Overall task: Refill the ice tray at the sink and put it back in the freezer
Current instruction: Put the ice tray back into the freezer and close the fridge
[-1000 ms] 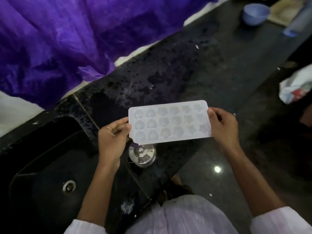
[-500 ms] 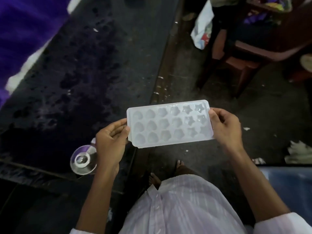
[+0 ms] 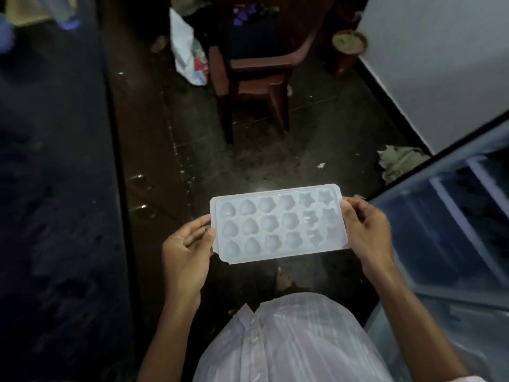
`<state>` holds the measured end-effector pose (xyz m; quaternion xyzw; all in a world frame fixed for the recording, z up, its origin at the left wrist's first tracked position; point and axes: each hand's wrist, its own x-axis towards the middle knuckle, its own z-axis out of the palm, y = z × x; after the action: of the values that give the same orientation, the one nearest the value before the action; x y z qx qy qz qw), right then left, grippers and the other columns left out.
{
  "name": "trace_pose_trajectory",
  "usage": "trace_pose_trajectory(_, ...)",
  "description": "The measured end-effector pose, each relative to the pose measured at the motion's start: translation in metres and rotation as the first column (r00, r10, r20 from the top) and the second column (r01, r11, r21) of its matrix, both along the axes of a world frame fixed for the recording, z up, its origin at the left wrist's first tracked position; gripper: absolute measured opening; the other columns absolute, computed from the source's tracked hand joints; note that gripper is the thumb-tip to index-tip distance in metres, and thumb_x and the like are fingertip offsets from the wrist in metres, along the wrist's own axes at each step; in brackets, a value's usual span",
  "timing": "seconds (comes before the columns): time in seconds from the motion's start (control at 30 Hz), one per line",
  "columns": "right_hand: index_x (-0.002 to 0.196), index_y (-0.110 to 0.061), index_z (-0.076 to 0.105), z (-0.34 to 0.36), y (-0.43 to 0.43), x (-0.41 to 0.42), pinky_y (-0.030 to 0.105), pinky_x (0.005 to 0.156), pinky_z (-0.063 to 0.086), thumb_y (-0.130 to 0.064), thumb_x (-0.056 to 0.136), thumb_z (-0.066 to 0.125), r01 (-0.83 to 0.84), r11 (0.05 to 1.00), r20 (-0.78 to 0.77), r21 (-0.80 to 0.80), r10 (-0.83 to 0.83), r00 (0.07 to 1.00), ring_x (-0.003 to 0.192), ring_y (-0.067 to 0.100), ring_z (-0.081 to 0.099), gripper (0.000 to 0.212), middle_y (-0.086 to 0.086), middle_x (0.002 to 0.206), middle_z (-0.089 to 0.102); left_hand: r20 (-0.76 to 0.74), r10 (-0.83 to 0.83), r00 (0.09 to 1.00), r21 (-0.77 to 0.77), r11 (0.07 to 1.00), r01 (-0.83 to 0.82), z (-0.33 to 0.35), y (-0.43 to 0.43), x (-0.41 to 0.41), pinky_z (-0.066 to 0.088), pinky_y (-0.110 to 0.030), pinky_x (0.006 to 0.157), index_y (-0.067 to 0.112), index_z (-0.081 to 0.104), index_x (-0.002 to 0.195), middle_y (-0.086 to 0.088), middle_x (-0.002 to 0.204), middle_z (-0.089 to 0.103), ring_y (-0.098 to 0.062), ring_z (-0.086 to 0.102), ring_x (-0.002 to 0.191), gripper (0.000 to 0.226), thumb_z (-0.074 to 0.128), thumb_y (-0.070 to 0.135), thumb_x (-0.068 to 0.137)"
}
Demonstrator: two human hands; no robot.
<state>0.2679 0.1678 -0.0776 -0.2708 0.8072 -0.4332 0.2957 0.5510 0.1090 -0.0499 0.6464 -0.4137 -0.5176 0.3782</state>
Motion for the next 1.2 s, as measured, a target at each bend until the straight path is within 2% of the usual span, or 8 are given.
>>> trace_pose_trajectory(0.17,0.099,-0.027,0.073,-0.006,0.021,-0.055,0.032,0.073,0.058,-0.038,0.095,0.054,0.151,0.989,-0.011,-0.003,-0.151,0.988,0.084,0.006,0.07,0.022,-0.013,0.089,0.074,0.002,-0.157,0.988,0.002,0.988,0.157,-0.007,-0.024,-0.07,0.061,-0.023,0.073,0.028,0.074,0.106,0.01,0.097,0.078,-0.005,0.074,0.09,0.023,0.069,0.011,0.092)
trace_pose_trajectory(0.33,0.097,-0.032,0.072,-0.007,0.043,-0.1,0.035,0.077,0.06,-0.037,0.096,0.055,0.32,0.947,0.021,-0.013,-0.32,0.947,0.084,0.004,0.069,0.018,-0.016,0.089,0.073,0.002,-0.327,0.945,-0.007,0.945,0.327,-0.011,-0.045,-0.14,0.058,-0.015,0.064,0.034,0.074,0.1,0.012,0.095,0.078,-0.005,0.075,0.088,0.025,0.07,0.011,0.091)
trace_pose_trajectory(0.47,0.094,-0.039,0.071,-0.005,0.064,-0.129,0.033,0.076,0.059,-0.036,0.096,0.055,0.467,0.884,0.073,-0.026,-0.464,0.883,0.084,0.003,0.07,0.016,-0.019,0.09,0.073,0.003,-0.468,0.884,-0.003,0.884,0.468,-0.012,-0.059,-0.193,0.056,-0.014,0.063,0.03,0.075,0.102,0.011,0.094,0.078,-0.006,0.075,0.087,0.024,0.069,0.01,0.092)
trace_pose_trajectory(0.63,0.099,-0.034,0.072,-0.001,0.088,-0.16,0.032,0.073,0.058,-0.033,0.097,0.054,0.658,0.751,0.121,-0.053,-0.649,0.751,0.087,0.008,0.071,0.018,-0.014,0.094,0.074,-0.019,-0.634,0.773,-0.003,0.773,0.634,-0.008,-0.072,-0.263,0.059,-0.017,0.067,0.025,0.075,0.105,0.01,0.094,0.078,-0.006,0.075,0.089,0.021,0.07,0.009,0.091)
trace_pose_trajectory(0.9,0.101,-0.032,0.072,0.009,0.112,-0.202,0.034,0.077,0.058,-0.029,0.098,0.052,0.889,0.443,0.186,-0.115,-0.869,0.458,0.09,0.011,0.072,0.021,-0.011,0.097,0.075,-0.075,-0.84,0.538,-0.029,0.541,0.841,-0.002,-0.084,-0.383,0.06,-0.018,0.069,0.021,0.075,0.107,0.008,0.094,0.079,-0.007,0.075,0.09,0.022,0.07,0.007,0.091)
trace_pose_trajectory(1.03,0.1,-0.031,0.072,0.017,0.12,-0.228,0.034,0.075,0.058,-0.028,0.098,0.052,0.944,0.302,0.185,-0.133,-0.928,0.323,0.089,0.012,0.072,0.021,-0.009,0.095,0.076,-0.087,-0.9,0.427,-0.046,0.431,0.901,0.001,-0.085,-0.441,0.061,-0.032,0.083,0.019,0.075,0.108,0.002,0.099,0.079,-0.011,0.074,0.096,0.022,0.07,0.007,0.091)
trace_pose_trajectory(1.1,0.102,-0.029,0.072,0.02,0.126,-0.243,0.029,0.07,0.056,-0.028,0.098,0.052,0.956,0.256,0.185,-0.141,-0.942,0.279,0.088,0.011,0.072,0.021,-0.008,0.096,0.076,-0.101,-0.916,0.389,-0.071,0.396,0.915,0.002,-0.083,-0.47,0.061,-0.026,0.078,0.02,0.075,0.107,0.003,0.098,0.078,-0.009,0.074,0.094,0.021,0.07,0.007,0.091)
trace_pose_trajectory(1.2,0.106,-0.025,0.072,0.023,0.135,-0.267,0.029,0.077,0.055,-0.025,0.099,0.052,0.967,0.203,0.186,-0.152,-0.955,0.229,0.094,0.013,0.071,0.021,-0.005,0.099,0.076,-0.12,-0.928,0.352,-0.092,0.364,0.927,0.004,-0.076,-0.512,0.061,-0.021,0.072,0.018,0.074,0.105,0.003,0.094,0.078,-0.008,0.075,0.088,0.019,0.069,0.006,0.092)
